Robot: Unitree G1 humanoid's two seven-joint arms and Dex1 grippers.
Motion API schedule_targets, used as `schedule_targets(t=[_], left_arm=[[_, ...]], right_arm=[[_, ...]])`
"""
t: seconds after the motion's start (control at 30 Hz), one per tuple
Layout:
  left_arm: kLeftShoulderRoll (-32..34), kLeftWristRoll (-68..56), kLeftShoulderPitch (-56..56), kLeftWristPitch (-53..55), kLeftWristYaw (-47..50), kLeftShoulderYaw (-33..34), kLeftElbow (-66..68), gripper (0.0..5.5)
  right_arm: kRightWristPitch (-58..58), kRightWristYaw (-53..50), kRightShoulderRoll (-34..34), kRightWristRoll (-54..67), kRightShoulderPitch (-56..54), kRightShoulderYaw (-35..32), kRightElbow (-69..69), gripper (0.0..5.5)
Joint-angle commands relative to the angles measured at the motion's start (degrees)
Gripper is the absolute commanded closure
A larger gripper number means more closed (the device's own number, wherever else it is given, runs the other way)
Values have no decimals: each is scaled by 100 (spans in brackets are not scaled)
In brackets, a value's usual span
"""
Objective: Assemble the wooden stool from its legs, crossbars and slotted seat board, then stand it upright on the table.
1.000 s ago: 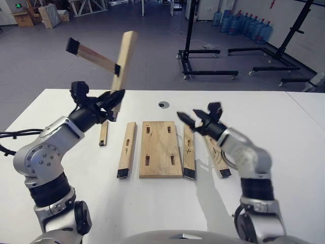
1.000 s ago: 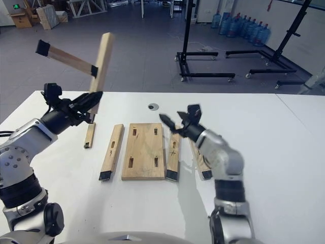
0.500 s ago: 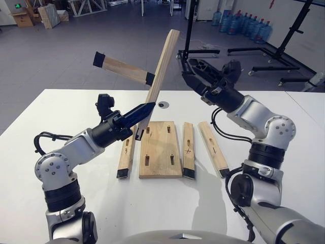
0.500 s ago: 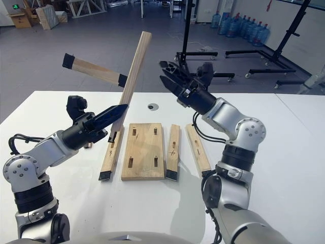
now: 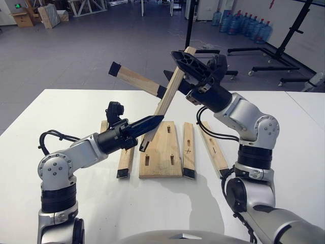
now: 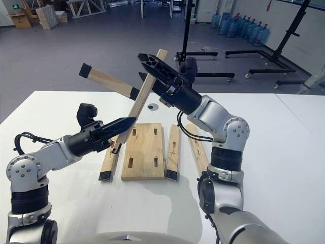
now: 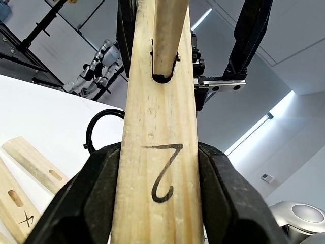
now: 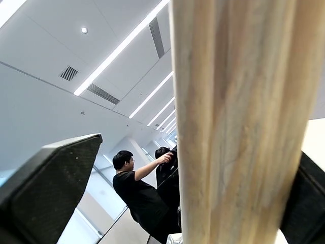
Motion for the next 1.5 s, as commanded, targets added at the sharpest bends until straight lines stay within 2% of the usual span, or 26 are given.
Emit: schedule_targets(t=[0.03, 0.07, 0.23, 0.6, 0.83, 0.97, 1.0, 1.3, 1.5], left_arm=[[172, -115, 5, -148, -71, -120, -67, 347], [203, -134, 11, -169, -77, -141, -67, 347], [326, -217, 50, -251, -105, -224, -84, 347], [495, -312, 112, -422, -146, -385, -96, 347], [572, -327, 111, -520, -150, -488, -108, 347], [590, -217, 73, -619, -115, -518, -143, 347], [579, -160, 49, -657, -70, -531, -145, 309], [630, 163, -6, -1146, 121, -311, -167, 176], [714, 1493, 602, -1535, 176, -345, -180, 81]], right_arm=[[-99, -43, -161, 64, 55, 177, -20, 44], [-125, -30, -197, 74, 67, 211, -14, 44], [-216, 30, -308, 158, 161, 332, -63, 114], [-455, 77, -385, 329, 278, 557, -172, 333], [-538, 189, -457, 214, 346, 603, -254, 337], [-520, 511, -631, -235, 512, 624, -396, 340], [-532, 615, -674, -396, 557, 633, -417, 343], [-1076, 1872, -1071, -2374, 843, 695, -515, 343], [-3083, 3404, -1377, -5037, 823, 1169, -203, 344]])
